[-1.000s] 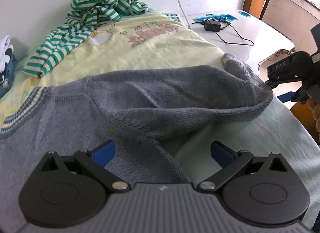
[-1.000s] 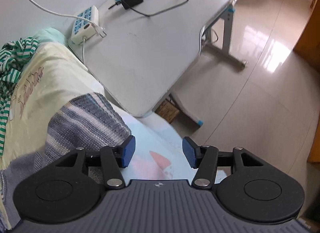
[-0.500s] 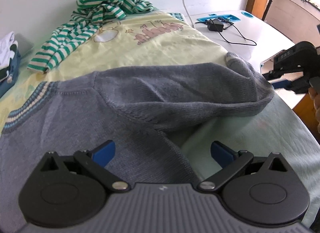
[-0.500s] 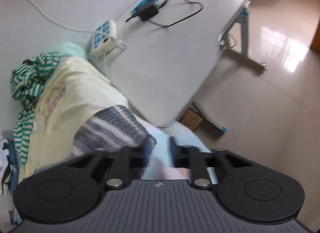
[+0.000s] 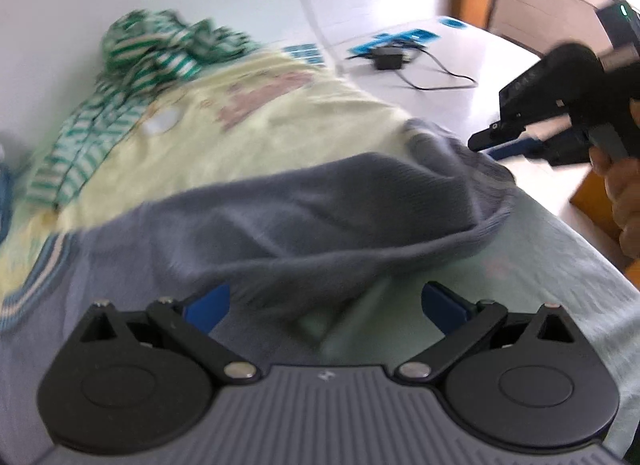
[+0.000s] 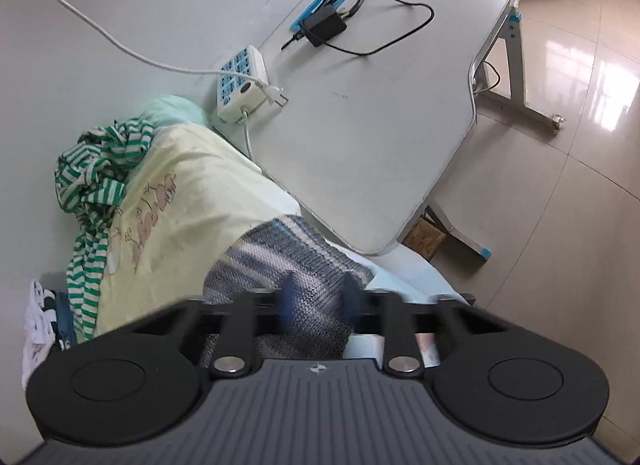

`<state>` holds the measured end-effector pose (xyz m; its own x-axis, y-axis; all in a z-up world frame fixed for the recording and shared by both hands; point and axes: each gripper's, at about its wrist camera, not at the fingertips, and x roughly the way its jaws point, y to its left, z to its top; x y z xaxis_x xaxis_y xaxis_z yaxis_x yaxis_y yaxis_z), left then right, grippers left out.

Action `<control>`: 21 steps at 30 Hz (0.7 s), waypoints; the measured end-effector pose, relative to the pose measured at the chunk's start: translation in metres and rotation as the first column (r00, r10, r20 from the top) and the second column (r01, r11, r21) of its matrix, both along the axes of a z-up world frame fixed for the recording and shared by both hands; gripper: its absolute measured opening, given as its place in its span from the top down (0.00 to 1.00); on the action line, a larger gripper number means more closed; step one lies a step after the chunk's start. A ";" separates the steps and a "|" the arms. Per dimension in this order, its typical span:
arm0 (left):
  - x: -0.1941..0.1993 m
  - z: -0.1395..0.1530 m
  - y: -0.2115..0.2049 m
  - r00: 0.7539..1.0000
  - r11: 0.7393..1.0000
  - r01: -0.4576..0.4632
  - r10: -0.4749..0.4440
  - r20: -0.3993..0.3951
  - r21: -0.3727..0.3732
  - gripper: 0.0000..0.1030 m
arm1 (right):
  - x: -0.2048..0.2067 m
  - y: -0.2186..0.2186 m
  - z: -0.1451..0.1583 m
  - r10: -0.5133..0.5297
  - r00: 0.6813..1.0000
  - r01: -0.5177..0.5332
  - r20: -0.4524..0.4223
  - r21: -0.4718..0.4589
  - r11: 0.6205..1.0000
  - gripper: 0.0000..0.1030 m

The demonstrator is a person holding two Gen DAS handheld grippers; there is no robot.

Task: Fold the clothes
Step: 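Grasp the striped sleeve cuff with the right gripper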

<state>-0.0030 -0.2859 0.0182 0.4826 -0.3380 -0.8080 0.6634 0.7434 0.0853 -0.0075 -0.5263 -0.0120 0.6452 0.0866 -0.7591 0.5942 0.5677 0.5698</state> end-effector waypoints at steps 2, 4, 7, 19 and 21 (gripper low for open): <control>0.001 -0.003 -0.010 1.000 1.000 0.028 -0.028 -0.003 0.015 0.01 | -0.005 -0.003 0.004 0.003 0.999 -0.005 0.050 0.039 0.999 0.99; 0.001 -0.007 -0.017 0.999 0.999 0.039 -0.039 -0.009 0.025 0.01 | -0.007 -0.003 0.009 0.007 0.998 -0.009 0.060 0.036 0.999 0.99; -0.002 -0.006 -0.022 0.998 0.998 0.058 -0.058 -0.003 0.021 0.01 | -0.012 -0.002 0.010 0.002 1.000 -0.002 -0.005 -0.032 0.999 0.74; -0.002 -0.006 -0.030 0.998 0.997 0.070 -0.070 -0.001 0.030 0.01 | 0.000 0.004 -0.012 -0.002 1.000 0.002 0.000 0.049 0.999 0.53; 0.000 -0.006 -0.028 0.999 0.999 0.049 -0.048 -0.007 0.024 0.01 | 0.001 0.003 -0.010 -0.016 1.000 0.015 0.018 0.038 0.999 0.69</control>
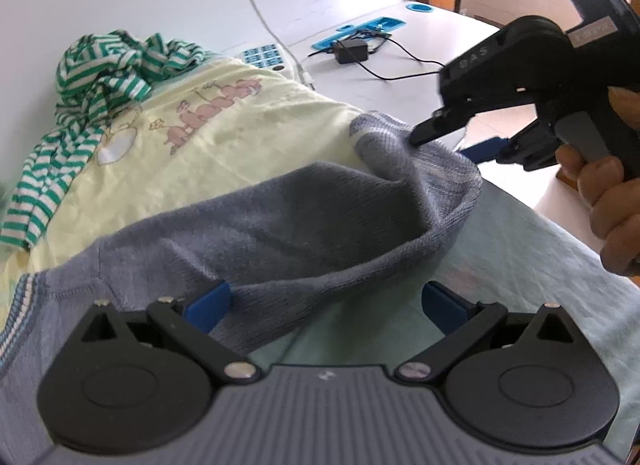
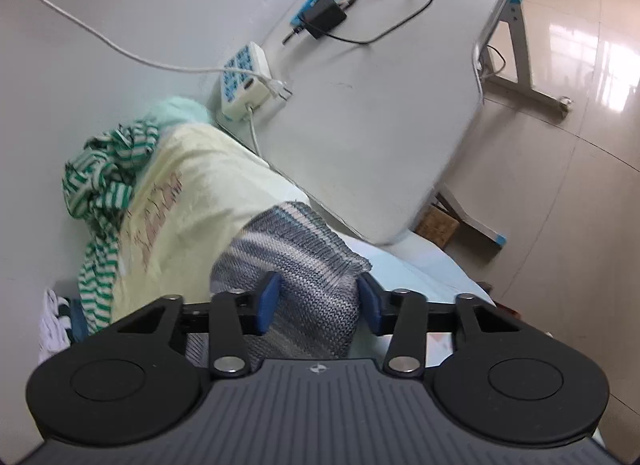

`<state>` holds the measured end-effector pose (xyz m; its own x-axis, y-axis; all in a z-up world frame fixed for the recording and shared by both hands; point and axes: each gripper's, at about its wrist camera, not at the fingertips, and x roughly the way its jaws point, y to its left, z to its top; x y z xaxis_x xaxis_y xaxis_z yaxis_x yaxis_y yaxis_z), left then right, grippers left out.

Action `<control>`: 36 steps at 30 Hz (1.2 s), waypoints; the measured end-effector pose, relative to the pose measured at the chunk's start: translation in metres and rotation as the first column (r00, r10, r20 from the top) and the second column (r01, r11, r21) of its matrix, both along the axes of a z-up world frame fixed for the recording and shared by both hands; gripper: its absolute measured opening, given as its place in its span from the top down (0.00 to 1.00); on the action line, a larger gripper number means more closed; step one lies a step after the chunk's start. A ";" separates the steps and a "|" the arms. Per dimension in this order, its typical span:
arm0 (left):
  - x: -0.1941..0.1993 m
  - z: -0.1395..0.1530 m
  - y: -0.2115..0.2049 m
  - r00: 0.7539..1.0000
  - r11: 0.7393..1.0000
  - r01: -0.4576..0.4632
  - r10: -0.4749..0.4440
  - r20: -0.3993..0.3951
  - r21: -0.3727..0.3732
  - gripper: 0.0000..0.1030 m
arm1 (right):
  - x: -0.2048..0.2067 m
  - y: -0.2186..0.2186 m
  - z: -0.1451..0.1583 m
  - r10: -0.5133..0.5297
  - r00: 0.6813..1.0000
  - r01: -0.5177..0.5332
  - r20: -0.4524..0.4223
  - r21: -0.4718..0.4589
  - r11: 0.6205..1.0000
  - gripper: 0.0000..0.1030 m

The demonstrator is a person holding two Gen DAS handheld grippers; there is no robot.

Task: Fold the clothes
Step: 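Grasp the striped sleeve cuff with the right gripper, then lift the cuff with the right gripper and carry it across the sweater body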

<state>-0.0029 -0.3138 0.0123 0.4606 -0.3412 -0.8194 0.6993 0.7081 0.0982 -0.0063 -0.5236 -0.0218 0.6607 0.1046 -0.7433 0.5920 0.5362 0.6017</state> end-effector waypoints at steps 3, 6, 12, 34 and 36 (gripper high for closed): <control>0.005 -0.001 0.004 0.999 0.999 -0.028 0.028 -0.028 -0.014 0.01 | -0.002 0.002 0.012 0.005 1.000 -0.004 0.016 -0.073 0.997 0.90; 0.008 -0.005 0.005 0.998 0.999 -0.041 0.040 -0.037 -0.015 0.01 | -0.008 0.003 0.021 0.033 0.999 -0.028 0.042 -0.108 0.994 0.98; 0.004 -0.002 0.012 0.998 0.998 -0.050 0.049 -0.029 -0.030 0.01 | -0.011 0.011 0.041 0.074 0.987 -0.062 0.140 -0.092 0.994 0.98; 0.004 0.013 0.062 0.998 0.996 -0.059 0.060 0.013 -0.060 0.01 | -0.037 0.001 0.013 0.007 1.000 -0.007 0.003 -0.032 0.999 0.53; 0.008 0.010 0.048 0.999 0.998 -0.033 0.034 0.004 -0.048 0.01 | -0.035 0.004 0.008 -0.001 1.000 0.001 0.009 -0.008 1.000 0.53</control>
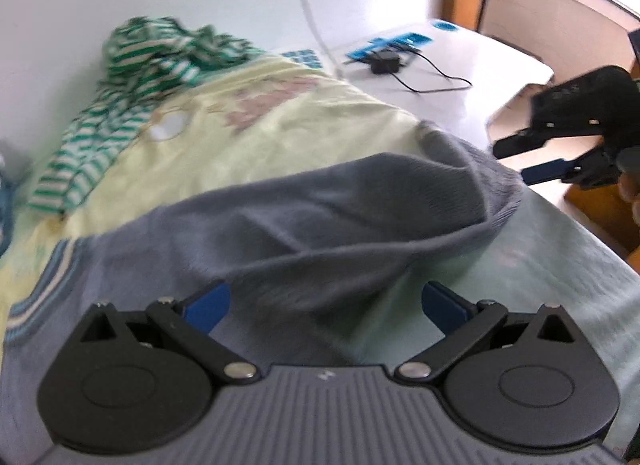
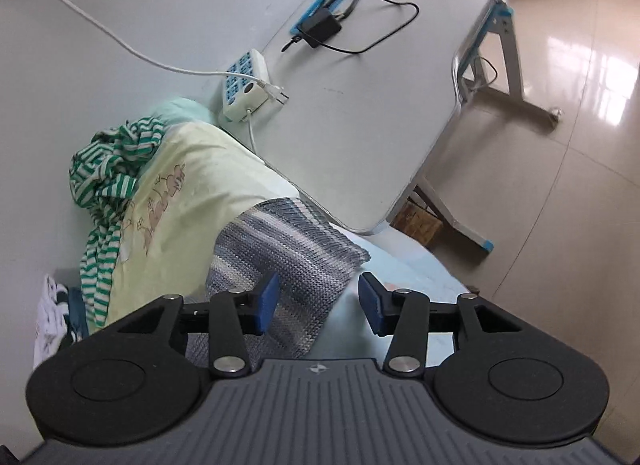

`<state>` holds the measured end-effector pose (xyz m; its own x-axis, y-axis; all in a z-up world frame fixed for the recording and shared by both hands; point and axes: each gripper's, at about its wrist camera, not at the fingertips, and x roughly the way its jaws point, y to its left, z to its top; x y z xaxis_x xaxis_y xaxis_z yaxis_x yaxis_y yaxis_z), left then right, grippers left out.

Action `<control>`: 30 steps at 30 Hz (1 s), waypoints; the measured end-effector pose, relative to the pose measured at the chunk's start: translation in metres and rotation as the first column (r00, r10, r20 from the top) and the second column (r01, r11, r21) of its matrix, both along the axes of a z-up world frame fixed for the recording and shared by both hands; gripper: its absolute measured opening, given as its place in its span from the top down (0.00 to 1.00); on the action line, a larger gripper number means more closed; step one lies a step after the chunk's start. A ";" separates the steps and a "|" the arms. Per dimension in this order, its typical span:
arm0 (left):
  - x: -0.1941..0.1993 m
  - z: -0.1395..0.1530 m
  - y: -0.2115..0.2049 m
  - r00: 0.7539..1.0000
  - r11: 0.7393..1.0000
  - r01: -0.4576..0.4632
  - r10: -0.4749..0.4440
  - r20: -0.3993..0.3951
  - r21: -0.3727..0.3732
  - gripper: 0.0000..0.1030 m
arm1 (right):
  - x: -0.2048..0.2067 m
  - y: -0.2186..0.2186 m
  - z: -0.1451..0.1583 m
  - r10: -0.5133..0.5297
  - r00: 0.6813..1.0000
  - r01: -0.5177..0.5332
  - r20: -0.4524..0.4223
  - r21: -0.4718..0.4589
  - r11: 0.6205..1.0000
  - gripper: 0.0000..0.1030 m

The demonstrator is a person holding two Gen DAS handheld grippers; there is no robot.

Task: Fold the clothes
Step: 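Lift the cuff with the right gripper and carry it across the sweater body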

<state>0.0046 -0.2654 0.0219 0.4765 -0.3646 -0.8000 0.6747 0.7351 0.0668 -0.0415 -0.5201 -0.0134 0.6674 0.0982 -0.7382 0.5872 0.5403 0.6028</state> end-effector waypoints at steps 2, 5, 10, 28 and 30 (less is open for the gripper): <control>0.004 -0.003 -0.014 1.000 1.000 0.026 -0.026 -0.010 0.011 0.01 | 0.003 0.001 -0.004 -0.026 1.000 0.026 0.006 0.004 1.000 0.55; 0.006 -0.009 -0.024 0.999 0.999 0.033 -0.032 -0.026 0.024 0.01 | 0.011 -0.003 -0.015 -0.064 0.998 0.063 0.029 0.040 0.997 0.61; 0.006 -0.012 -0.019 0.999 1.000 0.002 -0.001 -0.039 0.027 0.01 | 0.015 -0.009 -0.007 -0.077 0.993 0.078 0.083 -0.003 0.997 0.99; -0.001 0.003 0.021 0.997 0.997 -0.077 0.077 -0.014 -0.001 0.01 | -0.012 -0.005 0.003 -0.032 0.999 0.032 -0.036 -0.003 0.999 0.59; -0.004 0.003 0.007 0.999 0.999 -0.037 0.037 -0.003 0.009 0.01 | -0.013 -0.008 -0.003 -0.054 0.998 0.055 -0.016 0.065 0.996 0.63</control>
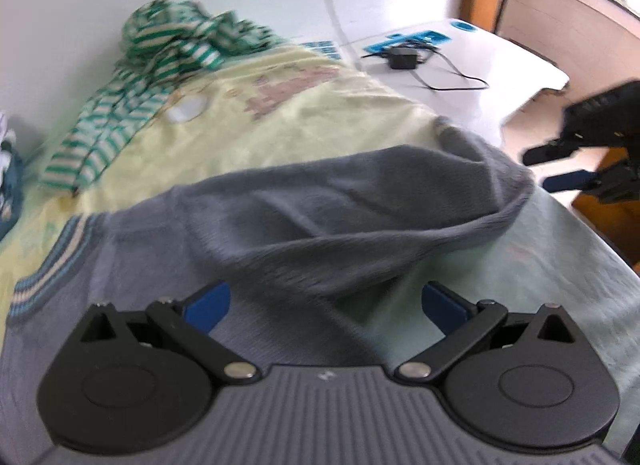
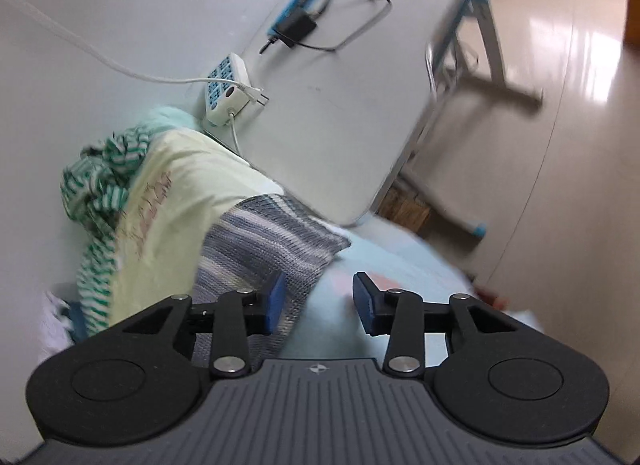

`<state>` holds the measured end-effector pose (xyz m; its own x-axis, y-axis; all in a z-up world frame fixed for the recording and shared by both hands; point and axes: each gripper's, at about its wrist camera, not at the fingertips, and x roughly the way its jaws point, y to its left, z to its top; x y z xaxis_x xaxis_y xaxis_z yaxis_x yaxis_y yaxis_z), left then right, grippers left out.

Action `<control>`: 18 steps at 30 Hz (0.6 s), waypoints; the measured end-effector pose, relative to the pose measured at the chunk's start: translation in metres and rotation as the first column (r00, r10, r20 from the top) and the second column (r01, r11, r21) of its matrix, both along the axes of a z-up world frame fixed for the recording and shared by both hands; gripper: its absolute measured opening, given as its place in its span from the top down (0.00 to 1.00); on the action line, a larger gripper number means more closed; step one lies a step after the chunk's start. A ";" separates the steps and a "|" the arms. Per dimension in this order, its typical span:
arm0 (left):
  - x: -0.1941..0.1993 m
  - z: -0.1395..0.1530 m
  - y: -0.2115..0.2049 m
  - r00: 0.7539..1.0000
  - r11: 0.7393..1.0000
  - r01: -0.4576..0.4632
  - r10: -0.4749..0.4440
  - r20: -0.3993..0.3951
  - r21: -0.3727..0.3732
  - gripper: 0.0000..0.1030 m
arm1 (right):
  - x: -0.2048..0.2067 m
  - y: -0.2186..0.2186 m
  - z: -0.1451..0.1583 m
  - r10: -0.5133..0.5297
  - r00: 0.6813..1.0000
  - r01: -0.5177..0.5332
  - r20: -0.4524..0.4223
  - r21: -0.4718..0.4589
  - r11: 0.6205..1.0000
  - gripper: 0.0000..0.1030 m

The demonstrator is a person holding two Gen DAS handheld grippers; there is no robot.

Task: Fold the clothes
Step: 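Lift the cuff with the right gripper and carry it across the sweater body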

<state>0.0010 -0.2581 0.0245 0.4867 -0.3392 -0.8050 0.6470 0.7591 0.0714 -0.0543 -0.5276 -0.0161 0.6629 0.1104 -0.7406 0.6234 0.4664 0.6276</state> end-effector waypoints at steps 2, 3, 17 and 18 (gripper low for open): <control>-0.003 -0.002 -0.014 0.999 0.999 0.035 -0.035 0.010 0.014 0.01 | 0.001 0.000 -0.001 -0.006 0.999 0.005 0.031 0.037 0.999 0.70; -0.004 -0.003 -0.021 0.999 0.999 0.048 -0.048 0.018 0.022 0.01 | -0.001 0.001 0.002 -0.006 0.999 0.004 0.041 0.048 0.999 0.70; 0.001 -0.014 -0.038 0.999 0.998 0.039 -0.039 -0.008 0.050 0.01 | 0.004 0.020 0.000 0.021 0.995 -0.033 0.093 0.134 0.990 0.70; 0.001 -0.013 -0.037 0.999 0.998 0.034 -0.033 -0.008 0.047 0.01 | 0.009 0.021 0.000 0.019 0.995 -0.032 0.102 0.129 0.991 0.70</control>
